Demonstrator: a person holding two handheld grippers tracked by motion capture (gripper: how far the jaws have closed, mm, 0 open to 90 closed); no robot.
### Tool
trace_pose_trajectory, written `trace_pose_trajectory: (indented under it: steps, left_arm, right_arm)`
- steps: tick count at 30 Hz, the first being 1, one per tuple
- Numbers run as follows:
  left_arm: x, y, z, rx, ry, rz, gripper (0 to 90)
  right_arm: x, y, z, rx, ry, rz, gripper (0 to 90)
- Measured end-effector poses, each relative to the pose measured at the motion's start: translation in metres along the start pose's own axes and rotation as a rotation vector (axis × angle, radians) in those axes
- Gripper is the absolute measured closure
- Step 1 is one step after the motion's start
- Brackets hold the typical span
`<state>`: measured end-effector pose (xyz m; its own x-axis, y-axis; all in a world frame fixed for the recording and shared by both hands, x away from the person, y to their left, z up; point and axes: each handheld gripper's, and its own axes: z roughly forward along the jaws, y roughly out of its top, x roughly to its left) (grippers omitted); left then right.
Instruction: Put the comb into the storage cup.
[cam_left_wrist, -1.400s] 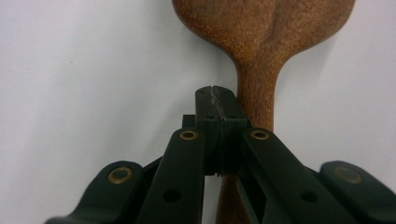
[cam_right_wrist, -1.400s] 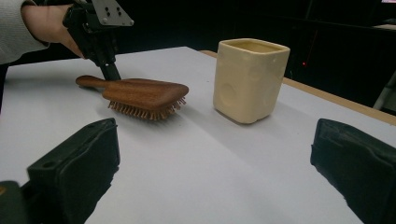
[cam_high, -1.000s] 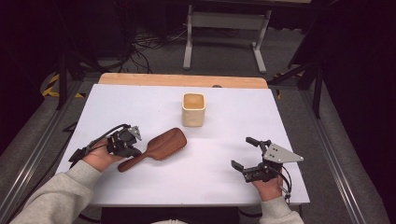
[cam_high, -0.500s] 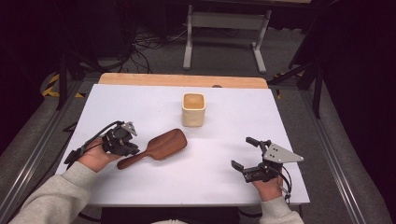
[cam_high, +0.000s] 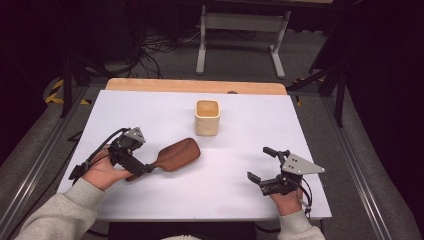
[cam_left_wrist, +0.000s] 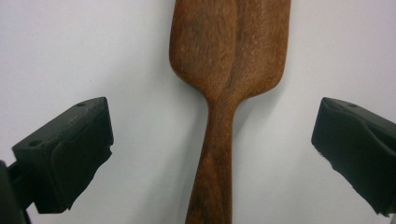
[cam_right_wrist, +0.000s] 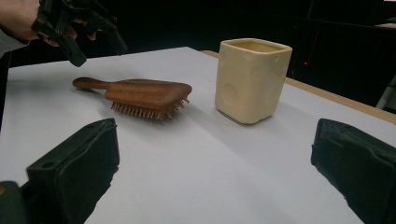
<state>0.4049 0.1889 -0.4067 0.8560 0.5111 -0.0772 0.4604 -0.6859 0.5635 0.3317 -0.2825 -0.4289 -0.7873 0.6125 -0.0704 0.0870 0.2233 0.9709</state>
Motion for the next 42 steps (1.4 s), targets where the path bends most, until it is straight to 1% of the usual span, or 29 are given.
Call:
trace_pose_trajectory:
  steps: [3,6,8,11,12,15,16,17,18,20,21,22,23,25,26,27,29,30,32,33,34,35,36,37,40,42]
  left_arm:
    - [-0.004,0.0,0.001,-0.013,-0.008,-0.005,0.1]
    - [-0.009,0.0,0.005,-0.002,-0.012,0.01,0.1]
    - [-0.012,0.0,0.009,0.006,-0.016,0.008,0.1]
    - [-0.015,0.001,0.013,0.015,-0.002,0.015,0.1]
    - [-0.015,0.001,0.015,0.021,-0.004,0.007,0.2]
    - [-0.014,0.001,0.02,0.053,0.01,0.002,0.5]
    - [-0.014,0.001,0.023,0.065,0.003,-0.003,0.5]
    - [-0.014,0.002,0.025,0.072,0.005,-0.004,0.5]
    - [-0.014,0.002,0.027,0.077,0.017,-0.005,0.5]
    - [-0.014,0.002,0.03,0.086,0.022,-0.005,0.6]
    - [-0.013,0.003,0.033,0.098,0.034,-0.01,0.6]
    - [-0.013,0.003,0.033,0.098,0.034,-0.01,0.7]
    - [-0.013,0.003,0.034,0.105,0.037,-0.022,0.7]
    - [-0.012,0.003,0.036,0.109,0.04,-0.019,1.8]
    - [-0.012,0.003,0.038,0.11,0.043,-0.026,1.8]
    - [-0.011,0.003,0.039,0.112,0.045,-0.015,3.9]
    - [-0.012,0.004,0.041,0.12,0.068,-0.004,7.8]
    - [-0.012,0.003,0.041,0.118,0.069,-0.002,9.9]
    - [-0.011,0.003,0.042,0.113,0.049,-0.007,14.6]
    - [-0.01,0.003,0.043,0.118,0.039,-0.005,16.8]
    - [-0.01,0.003,0.044,0.121,0.039,-0.003,18.5]
    - [-0.01,0.003,0.045,0.124,0.031,0.005,20.4]
    - [-0.011,0.003,0.045,0.13,0.027,-0.002,24.2]
    - [-0.01,0.004,0.046,0.124,0.027,0.008,25.8]
    - [-0.009,0.004,0.048,0.127,0.021,0.001,31.3]
    - [-0.009,0.003,0.049,0.14,0.017,-0.003,32.9]
  right_arm:
    - [0.0,0.0,0.0,0.002,0.0,0.0,1.7]
    - [0.0,0.0,0.0,0.0,0.003,0.0,1.7]
    - [0.0,0.0,0.0,0.0,0.003,0.001,1.7]
    - [0.0,0.0,0.0,-0.003,0.004,0.001,1.7]
    - [0.0,0.0,0.0,-0.002,0.005,-0.001,1.7]
    - [0.0,0.0,0.0,0.0,0.006,0.0,1.7]
    - [0.0,0.0,0.0,0.0,0.008,0.0,1.7]
    - [0.0,0.0,0.001,0.0,0.008,-0.002,1.7]
    - [0.0,0.0,0.001,0.001,0.008,-0.002,1.7]
    - [0.0,0.0,0.0,0.001,0.008,-0.002,1.7]
    - [0.0,0.0,0.0,0.0,0.008,-0.001,1.6]
    - [0.0,0.0,0.0,0.0,0.008,-0.001,1.6]
    - [0.0,0.0,0.0,-0.002,0.007,0.0,1.6]
    - [0.0,0.0,0.0,0.001,0.008,-0.001,1.7]
    - [0.0,0.0,0.0,0.001,0.009,-0.001,1.7]
    - [0.0,0.0,0.0,0.0,0.01,-0.002,1.7]
    - [0.0,0.0,0.0,0.001,0.009,-0.002,1.7]
    - [0.0,0.0,0.0,0.001,0.01,-0.002,1.7]
    - [0.0,0.0,0.0,0.001,0.01,-0.002,1.7]
    - [0.0,0.0,0.0,0.001,0.01,-0.002,1.6]
    - [0.0,0.0,0.0,0.002,0.011,-0.002,1.6]
    - [0.0,0.0,0.0,0.002,0.011,-0.002,1.7]
    - [0.0,0.0,0.0,0.003,0.01,-0.004,1.7]
    - [0.0,0.0,0.0,0.003,0.011,-0.003,1.6]
    - [0.0,0.0,0.0,0.003,0.011,-0.004,1.6]
    - [0.0,0.0,0.0,0.003,0.012,-0.003,1.7]
